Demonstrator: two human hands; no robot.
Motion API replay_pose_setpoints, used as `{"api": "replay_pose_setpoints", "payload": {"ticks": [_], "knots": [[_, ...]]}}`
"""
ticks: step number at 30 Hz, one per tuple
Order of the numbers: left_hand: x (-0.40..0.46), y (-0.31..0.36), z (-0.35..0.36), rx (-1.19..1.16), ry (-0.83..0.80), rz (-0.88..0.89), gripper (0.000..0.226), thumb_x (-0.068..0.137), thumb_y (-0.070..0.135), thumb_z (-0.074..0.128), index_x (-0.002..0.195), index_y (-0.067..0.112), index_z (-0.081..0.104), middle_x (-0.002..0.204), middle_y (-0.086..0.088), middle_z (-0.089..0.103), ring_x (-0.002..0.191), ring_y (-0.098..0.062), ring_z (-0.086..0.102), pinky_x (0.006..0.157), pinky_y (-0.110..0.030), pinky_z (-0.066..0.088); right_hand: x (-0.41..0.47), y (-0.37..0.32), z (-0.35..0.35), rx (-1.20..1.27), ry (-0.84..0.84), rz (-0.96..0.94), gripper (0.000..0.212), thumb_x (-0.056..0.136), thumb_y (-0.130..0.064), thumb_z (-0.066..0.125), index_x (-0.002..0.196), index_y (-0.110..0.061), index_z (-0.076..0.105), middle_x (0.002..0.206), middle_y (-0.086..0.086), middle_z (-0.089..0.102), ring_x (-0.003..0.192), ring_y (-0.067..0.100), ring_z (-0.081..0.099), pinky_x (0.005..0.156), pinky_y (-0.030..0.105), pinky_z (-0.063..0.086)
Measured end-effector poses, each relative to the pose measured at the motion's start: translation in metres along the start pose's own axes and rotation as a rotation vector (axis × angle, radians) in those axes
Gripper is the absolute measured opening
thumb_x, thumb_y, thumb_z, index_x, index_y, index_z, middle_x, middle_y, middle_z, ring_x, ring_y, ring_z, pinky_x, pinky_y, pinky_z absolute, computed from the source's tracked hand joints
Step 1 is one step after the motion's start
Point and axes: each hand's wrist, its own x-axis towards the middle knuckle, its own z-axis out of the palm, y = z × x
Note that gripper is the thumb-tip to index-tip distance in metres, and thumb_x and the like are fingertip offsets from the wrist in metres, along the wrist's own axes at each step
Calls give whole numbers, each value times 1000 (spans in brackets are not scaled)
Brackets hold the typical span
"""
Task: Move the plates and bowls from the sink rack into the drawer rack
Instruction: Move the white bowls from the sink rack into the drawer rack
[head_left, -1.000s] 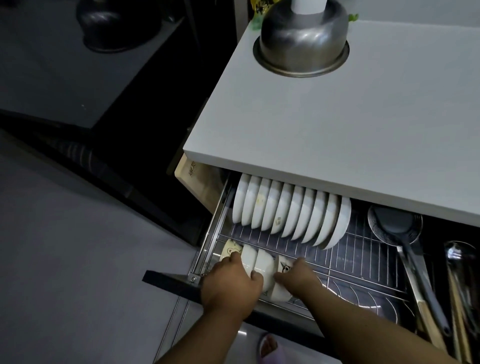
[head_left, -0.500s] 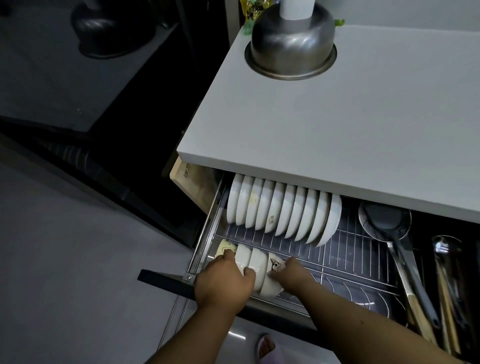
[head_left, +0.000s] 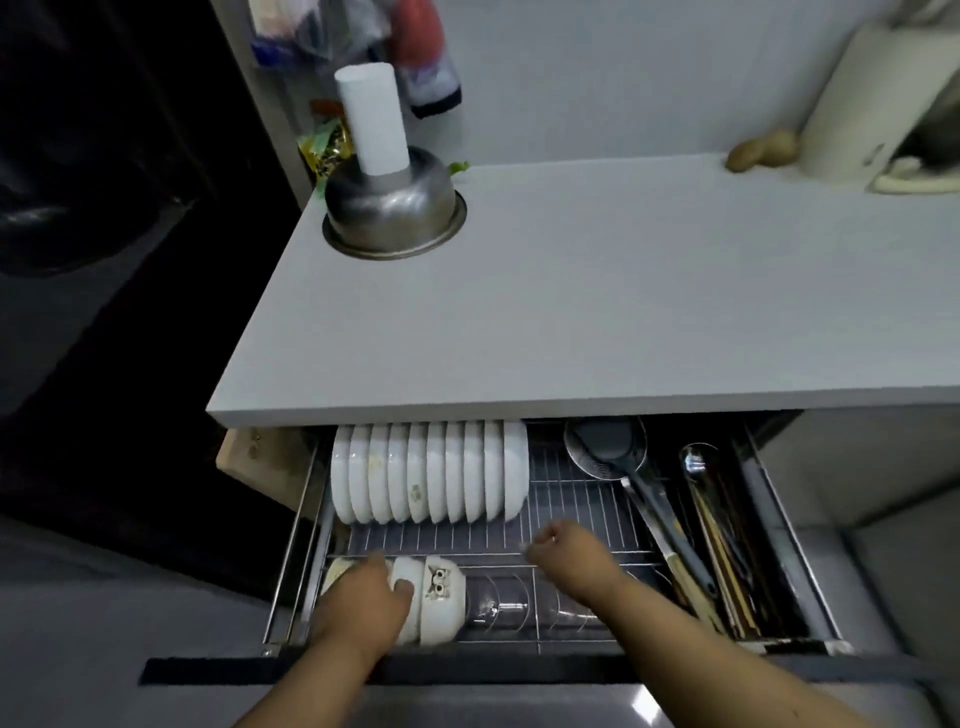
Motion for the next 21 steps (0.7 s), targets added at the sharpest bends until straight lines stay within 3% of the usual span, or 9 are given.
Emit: {"api": "replay_pose_setpoints", "payload": {"ticks": [5,7,13,18,21], "knots": [[-15,108,10,-170,-45,251,15,89,36,48,96,24,54,89,5,63,82,-15,59,75,-29,49,-37,26,-75,57,189,-61,14,88,-35,61,93,-22,57,70,-8,57,61,8,51,57,23,41],[-27,153,13,-204,-73,342,14,89,35,49,97,25,53,82,5,63,75,-14,58,68,-29,47,-53,41,-104,83,270,-74,17,87,-36,63,96,-22,59,71,-8,58,64,10,54,60,25,42],[-73,271,30,-193,-117,530,11,88,34,51,94,25,55,84,4,64,80,-17,61,77,-33,50,-103,107,-192,109,458,-56,20,88,-33,60,104,-22,60,74,-10,56,77,13,56,66,24,42],[-116,366,61,-151,-142,655,10,86,33,53,90,25,56,81,6,67,79,-16,63,77,-32,52,-145,177,-260,164,601,-12,15,89,-35,60,98,-22,60,78,-10,57,78,11,55,60,23,36],[-145,421,86,-111,-153,735,13,86,33,53,94,24,57,84,6,67,82,-17,63,78,-30,51,-170,223,-299,266,648,6,17,88,-36,61,93,-20,62,78,-8,60,79,14,58,66,25,44]]}}
